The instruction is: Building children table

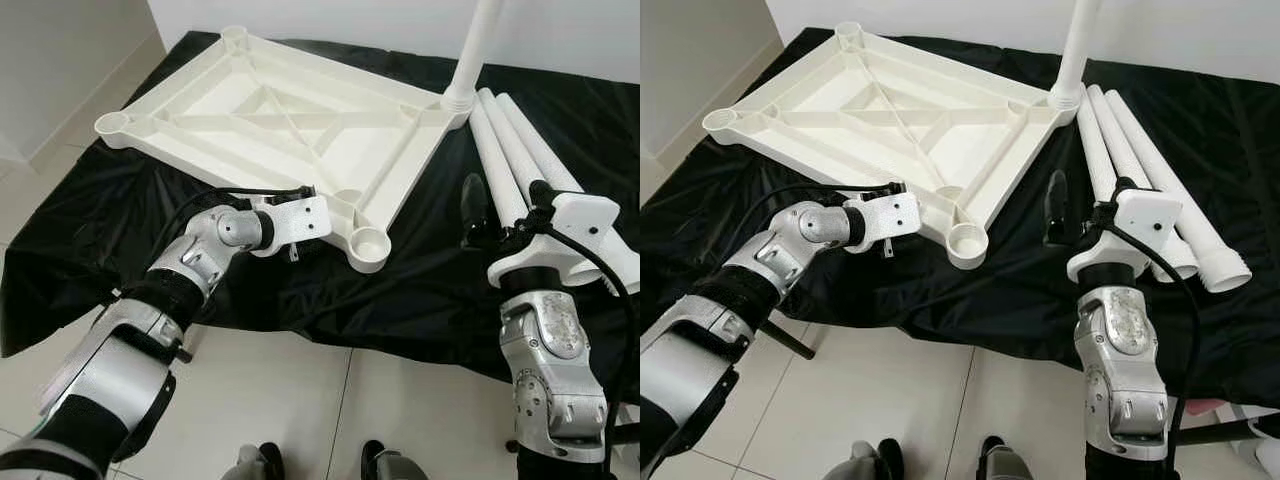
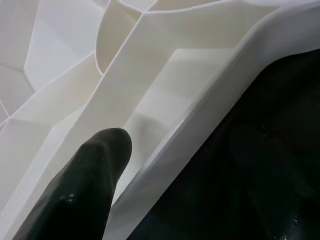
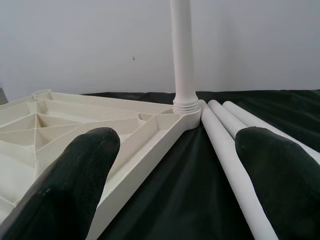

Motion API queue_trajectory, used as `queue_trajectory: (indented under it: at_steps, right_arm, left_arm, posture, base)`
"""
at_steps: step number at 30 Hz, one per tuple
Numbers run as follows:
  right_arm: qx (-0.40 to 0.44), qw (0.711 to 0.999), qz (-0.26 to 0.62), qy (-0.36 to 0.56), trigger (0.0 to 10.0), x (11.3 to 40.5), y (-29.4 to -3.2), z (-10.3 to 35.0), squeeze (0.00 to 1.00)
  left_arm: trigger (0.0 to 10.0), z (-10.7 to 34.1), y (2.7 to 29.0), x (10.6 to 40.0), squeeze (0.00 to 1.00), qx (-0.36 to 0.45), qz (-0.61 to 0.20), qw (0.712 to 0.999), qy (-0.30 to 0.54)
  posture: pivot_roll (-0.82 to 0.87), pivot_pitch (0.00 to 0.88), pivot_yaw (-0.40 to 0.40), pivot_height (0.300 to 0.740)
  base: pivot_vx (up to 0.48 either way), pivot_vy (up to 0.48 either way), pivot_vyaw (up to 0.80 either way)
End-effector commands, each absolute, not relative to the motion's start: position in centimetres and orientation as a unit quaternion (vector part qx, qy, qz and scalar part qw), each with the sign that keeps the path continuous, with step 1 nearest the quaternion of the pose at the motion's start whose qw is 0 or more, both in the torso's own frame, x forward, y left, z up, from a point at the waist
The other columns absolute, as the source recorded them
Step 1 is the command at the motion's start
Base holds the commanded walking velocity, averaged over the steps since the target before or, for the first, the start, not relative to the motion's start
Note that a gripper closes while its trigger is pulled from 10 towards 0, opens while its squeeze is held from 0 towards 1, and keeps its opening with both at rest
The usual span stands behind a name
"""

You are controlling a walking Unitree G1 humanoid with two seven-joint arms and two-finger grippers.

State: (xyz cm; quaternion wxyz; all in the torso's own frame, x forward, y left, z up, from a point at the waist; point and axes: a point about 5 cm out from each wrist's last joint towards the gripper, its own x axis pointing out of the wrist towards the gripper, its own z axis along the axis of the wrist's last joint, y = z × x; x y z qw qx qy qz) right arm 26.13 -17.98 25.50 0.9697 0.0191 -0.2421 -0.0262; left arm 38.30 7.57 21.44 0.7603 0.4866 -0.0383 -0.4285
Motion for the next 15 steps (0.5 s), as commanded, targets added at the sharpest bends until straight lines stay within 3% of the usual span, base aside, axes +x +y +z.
queue_trajectory:
  at_steps: [1,15]
  right_arm:
    - [0.018,0.968,-0.024,-0.248,10.0,25.8,-17.9,25.8,0.0]
    - [0.021,0.969,-0.027,-0.246,10.0,25.8,-17.9,25.7,0.0]
  left_arm:
    - [10.0,19.6,8.0,38.2,0.0,0.499,-0.442,0.745,-0.004]
    - [10.0,20.4,7.4,38.8,0.0,0.475,-0.463,0.749,0.009]
  posture:
    - [-0.15,0.256,0.066,0.74]
    - [-0.14,0.268,0.073,0.74]
  base:
    - [0.0,0.0,0.0]
    - [0.0,0.0,0.0]
